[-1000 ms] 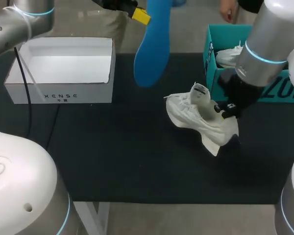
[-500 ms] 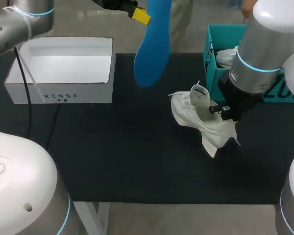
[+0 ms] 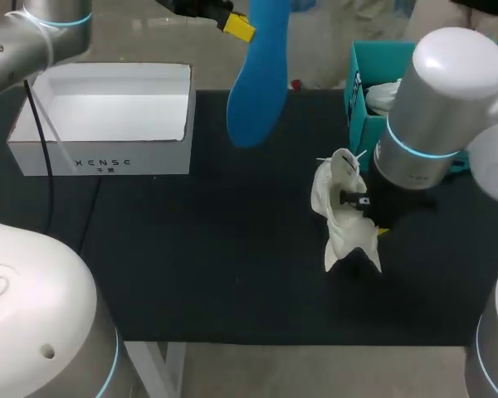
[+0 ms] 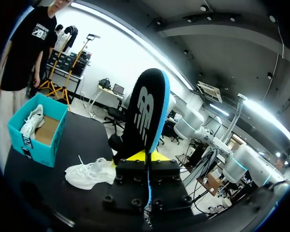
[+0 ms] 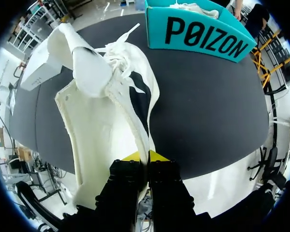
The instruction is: Take the shoe out of the shoebox, open the shoe tongue, remove and reinsert the insole, then place the shoe into the shoebox
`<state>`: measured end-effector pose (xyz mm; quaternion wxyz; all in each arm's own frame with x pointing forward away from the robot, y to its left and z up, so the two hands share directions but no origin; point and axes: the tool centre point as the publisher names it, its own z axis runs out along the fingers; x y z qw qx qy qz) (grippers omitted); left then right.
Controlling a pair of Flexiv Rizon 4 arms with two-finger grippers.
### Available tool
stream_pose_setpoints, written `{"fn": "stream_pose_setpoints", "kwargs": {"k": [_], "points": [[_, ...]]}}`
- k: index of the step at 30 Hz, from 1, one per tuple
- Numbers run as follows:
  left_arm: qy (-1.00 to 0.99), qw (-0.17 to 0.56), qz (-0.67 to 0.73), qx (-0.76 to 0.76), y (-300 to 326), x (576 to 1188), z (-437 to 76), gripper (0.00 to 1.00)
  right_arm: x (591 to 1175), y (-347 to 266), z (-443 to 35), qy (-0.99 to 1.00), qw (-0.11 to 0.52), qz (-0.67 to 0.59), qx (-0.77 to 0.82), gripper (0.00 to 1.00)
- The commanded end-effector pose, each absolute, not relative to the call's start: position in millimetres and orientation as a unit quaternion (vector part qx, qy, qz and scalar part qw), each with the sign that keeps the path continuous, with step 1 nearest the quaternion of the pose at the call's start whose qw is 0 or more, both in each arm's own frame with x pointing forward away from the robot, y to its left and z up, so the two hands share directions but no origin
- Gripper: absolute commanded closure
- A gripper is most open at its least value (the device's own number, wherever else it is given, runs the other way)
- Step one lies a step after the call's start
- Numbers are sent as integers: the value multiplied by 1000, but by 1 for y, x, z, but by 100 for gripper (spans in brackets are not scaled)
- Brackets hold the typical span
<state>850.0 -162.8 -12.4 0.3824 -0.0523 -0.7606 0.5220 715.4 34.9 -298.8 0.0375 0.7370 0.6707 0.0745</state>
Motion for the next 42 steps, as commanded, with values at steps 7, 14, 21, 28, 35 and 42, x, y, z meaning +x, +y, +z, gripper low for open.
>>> {"fn": "stream_pose_setpoints", "kwargs": {"k": [7,14,21,28,35,42], "points": [[-761,383,521,-53,-163,851,-12,100,713,59,-330,652,44,111,748,100],[-761,383,521,-53,-163,851,-12,100,708,61,-348,637,34,125,760,100],[-761,383,521,-53,-163,851,-12,100,703,64,-371,630,10,132,765,100],[-761,383,521,-53,-163,851,-12,100,703,64,-381,624,0,135,770,100],[-761,383,521,-53,-163,851,-12,100,702,68,-368,628,-2,145,765,0],[-761,383,521,-53,-163,851,-12,100,702,65,-328,649,-27,208,731,0]]}}
